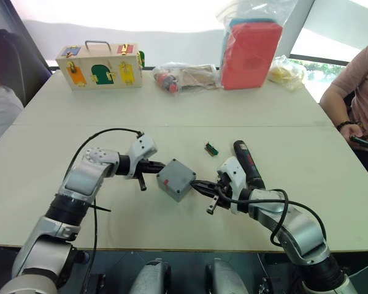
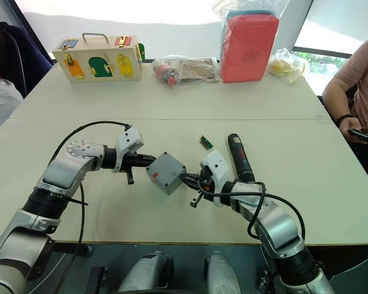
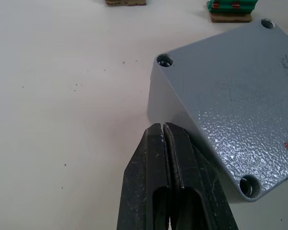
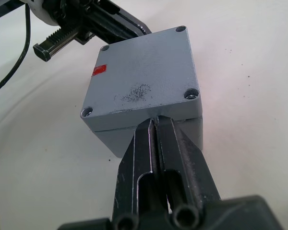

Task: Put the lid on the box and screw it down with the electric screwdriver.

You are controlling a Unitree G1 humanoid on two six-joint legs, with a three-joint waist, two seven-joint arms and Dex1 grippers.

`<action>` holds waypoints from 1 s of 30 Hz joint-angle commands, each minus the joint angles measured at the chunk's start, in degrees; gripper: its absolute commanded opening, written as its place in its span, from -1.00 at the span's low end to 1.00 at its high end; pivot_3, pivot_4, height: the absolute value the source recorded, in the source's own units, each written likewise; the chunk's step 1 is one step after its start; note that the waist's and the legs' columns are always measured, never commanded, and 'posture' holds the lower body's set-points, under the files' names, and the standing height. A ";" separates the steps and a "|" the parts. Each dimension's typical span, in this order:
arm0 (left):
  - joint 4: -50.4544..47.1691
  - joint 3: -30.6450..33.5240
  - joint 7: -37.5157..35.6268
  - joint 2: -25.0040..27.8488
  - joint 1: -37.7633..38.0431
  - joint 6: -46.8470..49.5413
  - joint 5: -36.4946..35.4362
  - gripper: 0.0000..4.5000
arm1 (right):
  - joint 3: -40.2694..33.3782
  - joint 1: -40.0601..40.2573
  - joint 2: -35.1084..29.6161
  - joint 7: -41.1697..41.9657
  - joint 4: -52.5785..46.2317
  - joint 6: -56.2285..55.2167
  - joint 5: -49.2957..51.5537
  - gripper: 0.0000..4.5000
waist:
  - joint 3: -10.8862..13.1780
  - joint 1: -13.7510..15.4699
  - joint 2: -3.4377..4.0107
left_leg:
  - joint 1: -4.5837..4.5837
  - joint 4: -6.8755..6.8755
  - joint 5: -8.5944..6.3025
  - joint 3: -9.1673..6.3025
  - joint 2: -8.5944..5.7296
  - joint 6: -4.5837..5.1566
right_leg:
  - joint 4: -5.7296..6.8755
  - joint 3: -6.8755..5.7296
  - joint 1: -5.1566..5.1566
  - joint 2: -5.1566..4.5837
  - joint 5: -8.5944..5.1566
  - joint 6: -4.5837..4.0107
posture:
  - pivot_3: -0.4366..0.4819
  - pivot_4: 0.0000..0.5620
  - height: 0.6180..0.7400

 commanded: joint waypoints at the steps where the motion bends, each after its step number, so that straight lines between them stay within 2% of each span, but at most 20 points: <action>1: -0.20 -0.43 0.13 -0.90 -1.14 -1.51 0.23 -1.00 | -0.60 -0.94 0.52 0.27 -2.60 -0.44 1.35 -0.98 | 0.00 -0.01 0.00 | 0.00 0.00 0.00 0.00 0.00 0.00 | 0.00 0.00 0.00 0.00 0.00 0.00 | -0.05 -0.47 0.97; 12: 1.67 0.03 1.66 -2.44 -2.15 -2.92 1.50 -1.00 | -0.24 -0.60 -0.45 0.40 -2.89 -0.15 0.79 -0.98 | 0.00 0.01 0.00 | 0.00 0.00 0.00 0.00 0.00 0.00 | 0.00 -0.01 0.00 0.00 0.00 0.00 | -0.05 -0.47 0.97; 21: 4.76 0.53 1.04 -0.70 -2.51 -5.00 2.80 -1.00 | -0.13 -0.03 -0.86 0.98 -4.33 0.58 1.81 -0.98 | 0.00 -0.09 0.00 | 0.00 -0.01 0.00 0.00 0.00 0.00 | 0.00 -0.03 -0.01 0.01 0.00 0.00 | -0.05 -0.47 0.97; 30: 1.65 0.34 0.10 0.37 0.62 -3.26 1.98 -1.00 | 1.65 0.84 -2.48 2.02 -3.73 0.55 0.95 -0.98 | 0.00 -0.03 0.00 | 0.00 0.00 0.00 0.00 0.00 0.00 | 0.00 -0.02 0.00 -0.01 0.00 0.00 | -0.05 -0.47 0.97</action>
